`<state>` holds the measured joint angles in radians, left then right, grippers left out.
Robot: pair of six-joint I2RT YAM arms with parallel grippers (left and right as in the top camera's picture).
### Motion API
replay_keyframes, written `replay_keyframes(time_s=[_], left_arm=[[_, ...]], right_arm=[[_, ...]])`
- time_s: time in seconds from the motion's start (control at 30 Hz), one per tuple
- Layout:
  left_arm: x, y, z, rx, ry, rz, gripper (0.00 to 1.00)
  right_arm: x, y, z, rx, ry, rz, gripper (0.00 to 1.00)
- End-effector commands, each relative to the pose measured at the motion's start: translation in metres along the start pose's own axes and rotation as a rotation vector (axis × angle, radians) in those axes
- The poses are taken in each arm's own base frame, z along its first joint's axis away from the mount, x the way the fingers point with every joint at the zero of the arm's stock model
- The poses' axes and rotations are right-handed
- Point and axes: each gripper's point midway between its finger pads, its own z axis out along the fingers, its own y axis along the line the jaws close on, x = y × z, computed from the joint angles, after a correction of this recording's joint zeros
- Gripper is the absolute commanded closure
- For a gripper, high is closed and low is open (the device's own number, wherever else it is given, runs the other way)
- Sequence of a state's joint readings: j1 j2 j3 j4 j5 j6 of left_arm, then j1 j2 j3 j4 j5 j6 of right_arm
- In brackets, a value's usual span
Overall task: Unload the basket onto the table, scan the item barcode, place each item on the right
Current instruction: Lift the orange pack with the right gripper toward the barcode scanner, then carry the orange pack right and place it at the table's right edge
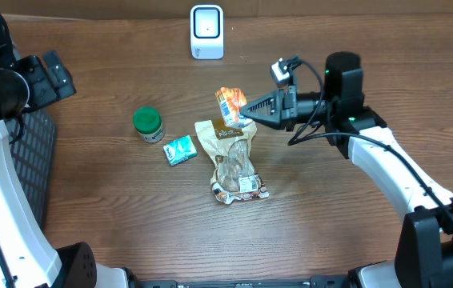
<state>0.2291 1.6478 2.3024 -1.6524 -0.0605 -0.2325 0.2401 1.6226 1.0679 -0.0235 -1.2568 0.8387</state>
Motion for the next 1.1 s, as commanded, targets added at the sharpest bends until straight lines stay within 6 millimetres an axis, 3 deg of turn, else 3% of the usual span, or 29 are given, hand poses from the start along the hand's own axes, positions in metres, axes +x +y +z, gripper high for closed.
replay_keyframes(time_s=[0.0,0.13,0.3,0.53,0.63,0.73,0.83,1.07], left_arm=[[-0.001,-0.001,-0.002,0.006,-0.007,0.007,0.0],[-0.001,-0.001,-0.002,0.006,-0.006,0.007,0.01],[-0.001,-0.001,-0.002,0.006,-0.006,0.007,0.0],[-0.001,-0.001,-0.002,0.006,-0.007,0.007,0.0],[-0.001,-0.001,-0.002,0.006,-0.006,0.007,0.01],[-0.001,-0.001,-0.002,0.006,-0.007,0.007,0.0],[-0.001,-0.001,-0.002,0.006,-0.006,0.007,0.0],[-0.001,-0.001,-0.002,0.006,-0.006,0.007,0.0]], right_arm=[[-0.01,-0.021,0.011,0.151,-0.092,-0.087,0.96],[-0.013,-0.025,0.013,0.269,-0.104,-0.112,0.96],[-0.044,-0.016,-0.005,0.582,-0.162,-0.21,0.96],[-0.119,0.012,-0.019,0.98,-0.322,-0.424,0.96],[-0.161,0.018,-0.015,1.172,-0.445,-0.619,0.96],[-0.19,0.02,-0.008,1.364,-0.537,-0.823,0.96],[-0.215,0.014,0.001,1.557,-0.595,-0.998,0.96],[-0.265,-0.035,0.043,1.687,-0.515,-1.362,0.96]])
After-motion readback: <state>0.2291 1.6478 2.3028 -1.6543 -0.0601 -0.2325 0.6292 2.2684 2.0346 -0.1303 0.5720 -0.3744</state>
